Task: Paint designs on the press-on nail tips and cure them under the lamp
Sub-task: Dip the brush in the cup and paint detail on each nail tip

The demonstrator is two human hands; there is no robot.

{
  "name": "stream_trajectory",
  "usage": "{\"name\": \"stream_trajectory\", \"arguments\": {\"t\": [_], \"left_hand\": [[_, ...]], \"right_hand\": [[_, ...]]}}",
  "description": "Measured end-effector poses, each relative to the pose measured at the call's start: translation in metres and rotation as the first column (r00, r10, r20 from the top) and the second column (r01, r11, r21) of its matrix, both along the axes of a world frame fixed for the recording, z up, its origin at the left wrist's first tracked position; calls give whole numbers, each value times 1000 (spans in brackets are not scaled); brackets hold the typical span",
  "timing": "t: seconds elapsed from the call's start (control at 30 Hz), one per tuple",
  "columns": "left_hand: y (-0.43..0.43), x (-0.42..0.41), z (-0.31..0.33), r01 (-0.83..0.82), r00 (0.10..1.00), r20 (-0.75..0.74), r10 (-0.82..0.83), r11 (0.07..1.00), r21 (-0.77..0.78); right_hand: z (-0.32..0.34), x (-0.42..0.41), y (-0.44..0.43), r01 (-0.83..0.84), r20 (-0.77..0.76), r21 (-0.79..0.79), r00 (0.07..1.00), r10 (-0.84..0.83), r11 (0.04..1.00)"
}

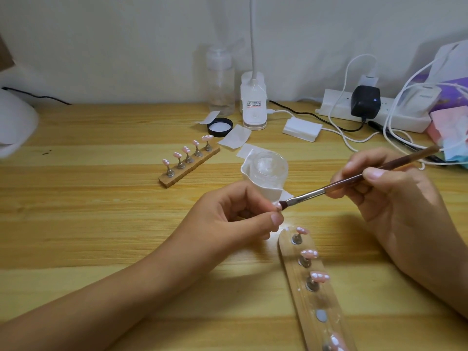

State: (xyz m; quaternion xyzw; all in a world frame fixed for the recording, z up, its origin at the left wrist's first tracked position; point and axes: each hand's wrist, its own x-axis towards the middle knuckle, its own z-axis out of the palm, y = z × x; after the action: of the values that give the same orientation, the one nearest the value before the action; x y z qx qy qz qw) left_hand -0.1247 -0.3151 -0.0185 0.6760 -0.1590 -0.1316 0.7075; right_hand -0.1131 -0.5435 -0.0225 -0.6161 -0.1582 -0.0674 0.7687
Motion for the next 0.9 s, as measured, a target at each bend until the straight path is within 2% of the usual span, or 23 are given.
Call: {"name": "stream_trajectory", "arguments": {"t": [0.2, 0.33, 0.43, 0.57, 0.9], "left_hand": [[1, -1, 1, -41, 999, 28, 43, 998, -57], [3, -14, 5, -104, 965, 240, 108, 994, -30], [2, -29, 8, -18, 913, 408, 7, 1000, 25], [-1, -42, 10, 107, 909, 390, -149, 986, 127], [-8, -41, -2, 47, 867, 437, -239, 913, 406]], "right_hand": [[-1, 4, -1, 85, -54, 38, 995, -83, 996], [1, 6, -1, 116, -100, 104, 989, -106, 988], [2, 7, -2, 139, -110, 100, 986, -128, 985], [2, 6, -1, 132, -115, 103, 986, -120, 986], [0, 7, -3, 120, -122, 72, 986, -110, 990]]}}
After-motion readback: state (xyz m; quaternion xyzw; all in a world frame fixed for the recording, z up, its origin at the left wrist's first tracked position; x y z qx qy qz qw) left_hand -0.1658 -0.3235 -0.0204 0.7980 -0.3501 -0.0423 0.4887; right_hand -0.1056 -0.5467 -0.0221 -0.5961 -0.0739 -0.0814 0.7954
